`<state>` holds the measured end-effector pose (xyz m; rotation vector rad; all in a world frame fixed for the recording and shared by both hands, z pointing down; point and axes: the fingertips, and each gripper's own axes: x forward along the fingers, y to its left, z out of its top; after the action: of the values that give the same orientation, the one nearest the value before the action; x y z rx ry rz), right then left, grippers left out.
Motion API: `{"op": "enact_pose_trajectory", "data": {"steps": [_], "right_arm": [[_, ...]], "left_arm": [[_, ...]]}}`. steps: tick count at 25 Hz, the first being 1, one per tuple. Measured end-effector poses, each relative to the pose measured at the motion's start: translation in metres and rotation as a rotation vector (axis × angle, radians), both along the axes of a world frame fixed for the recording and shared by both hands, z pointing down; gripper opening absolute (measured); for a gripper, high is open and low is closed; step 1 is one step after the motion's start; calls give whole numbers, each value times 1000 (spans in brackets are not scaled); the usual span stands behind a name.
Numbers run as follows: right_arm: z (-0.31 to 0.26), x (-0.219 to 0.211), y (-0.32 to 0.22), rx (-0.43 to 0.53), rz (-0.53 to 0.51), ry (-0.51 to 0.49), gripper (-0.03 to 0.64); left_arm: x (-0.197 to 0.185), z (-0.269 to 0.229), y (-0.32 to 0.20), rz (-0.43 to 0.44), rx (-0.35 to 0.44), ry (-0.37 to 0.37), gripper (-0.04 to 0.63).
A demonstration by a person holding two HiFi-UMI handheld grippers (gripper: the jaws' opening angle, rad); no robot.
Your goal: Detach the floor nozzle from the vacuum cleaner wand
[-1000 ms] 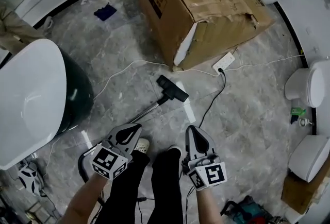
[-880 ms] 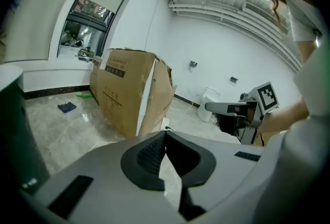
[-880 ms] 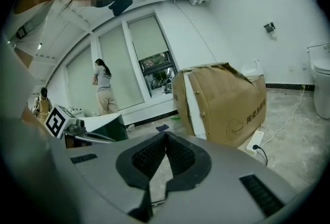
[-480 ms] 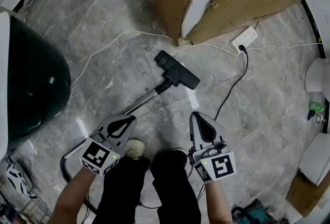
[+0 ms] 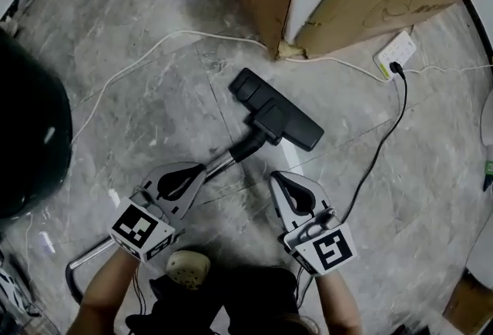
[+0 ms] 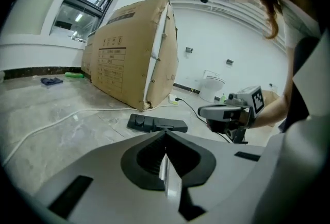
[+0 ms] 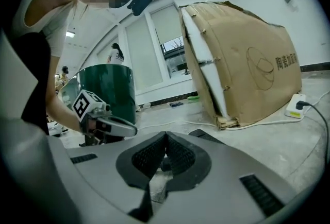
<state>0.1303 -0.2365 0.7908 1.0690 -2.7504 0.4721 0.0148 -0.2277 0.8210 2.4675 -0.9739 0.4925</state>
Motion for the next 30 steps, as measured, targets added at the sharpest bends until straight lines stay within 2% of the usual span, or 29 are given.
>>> {"op": "enact_pose_trajectory", "data": {"steps": [2,5,8,12,17,20,22,23,24,25,26,28,30], "right_arm": [[21,-3,3,12,-51,1,14],[39,-2,5,27,-128,20,14],[46,-3,-1,89,-187,112,14],[38,-12,5,153,-243,216,14],[46,-12,17,183,-266,292,14],[50,-1,13,155,-225,337,14],[54,0,5,182,-206,425,17],[57,-2,1,216,-209,478,17],[60,-5,-2,257,-226,539,29],[65,-9,-3,301,-261,612,63],[72,-12,-2,350,-312,700,111],[90,-18,0,466,-440,905,210],[106,-25,1,568,-548,1065,236]], "left_arm": [[2,12,-5,9,-1,36,9],[6,17,-11,56,16,53,11],[4,16,-18,82,16,40,11],[-1,20,-7,86,-34,18,11],[-2,29,6,127,18,-77,11],[3,33,8,157,33,-163,12],[2,37,8,190,44,-233,39],[1,42,9,210,37,-265,81],[1,50,12,233,17,-293,154],[2,57,15,258,-9,-321,225],[3,64,18,284,-37,-350,264],[6,76,24,327,-81,-410,273],[4,90,28,348,-113,-485,273]]}}
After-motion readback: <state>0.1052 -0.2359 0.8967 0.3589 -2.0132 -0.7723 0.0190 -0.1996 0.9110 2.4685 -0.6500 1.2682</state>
